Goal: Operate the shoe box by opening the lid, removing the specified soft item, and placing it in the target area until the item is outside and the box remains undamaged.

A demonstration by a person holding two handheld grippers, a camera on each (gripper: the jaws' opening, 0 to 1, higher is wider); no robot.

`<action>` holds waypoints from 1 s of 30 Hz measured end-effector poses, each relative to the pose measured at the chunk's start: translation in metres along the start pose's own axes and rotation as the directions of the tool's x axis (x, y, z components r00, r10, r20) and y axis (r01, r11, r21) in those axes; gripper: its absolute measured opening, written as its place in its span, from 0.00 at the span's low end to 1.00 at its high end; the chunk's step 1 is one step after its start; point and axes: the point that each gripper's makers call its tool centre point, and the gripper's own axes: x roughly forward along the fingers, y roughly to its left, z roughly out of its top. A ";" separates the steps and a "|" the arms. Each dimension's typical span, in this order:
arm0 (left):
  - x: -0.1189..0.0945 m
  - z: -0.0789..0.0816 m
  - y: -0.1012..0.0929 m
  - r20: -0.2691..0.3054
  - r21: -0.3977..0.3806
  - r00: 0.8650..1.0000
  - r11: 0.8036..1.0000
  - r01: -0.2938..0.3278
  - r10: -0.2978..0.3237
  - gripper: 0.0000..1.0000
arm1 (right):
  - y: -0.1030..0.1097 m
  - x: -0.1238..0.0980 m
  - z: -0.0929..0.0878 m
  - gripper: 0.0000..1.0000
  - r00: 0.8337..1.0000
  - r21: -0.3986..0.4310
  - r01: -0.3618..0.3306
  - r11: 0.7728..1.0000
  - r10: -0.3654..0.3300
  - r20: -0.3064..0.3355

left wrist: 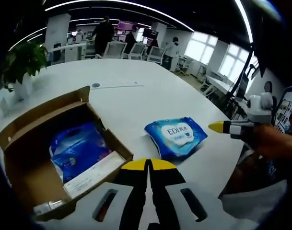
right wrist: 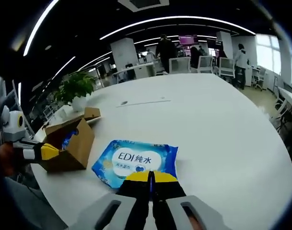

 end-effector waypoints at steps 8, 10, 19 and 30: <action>-0.017 -0.004 0.014 0.011 -0.011 1.000 1.000 -0.012 0.012 0.00 | 0.032 0.005 -0.005 0.00 0.999 -0.033 -0.048 0.998 0.048 -0.006; -0.021 -0.002 0.017 0.019 -0.012 1.000 1.000 -0.017 0.017 0.00 | 0.038 0.006 -0.006 0.00 0.998 -0.033 -0.055 0.998 0.055 -0.008; -0.038 -0.006 0.034 0.041 -0.019 0.999 1.000 -0.016 0.017 0.00 | 0.063 0.013 -0.002 0.00 0.996 -0.065 -0.086 0.994 0.086 -0.014; -0.064 -0.011 0.067 0.068 -0.008 0.996 0.999 -0.053 0.053 0.00 | 0.106 0.024 0.003 0.00 0.989 -0.122 -0.148 0.981 0.145 -0.033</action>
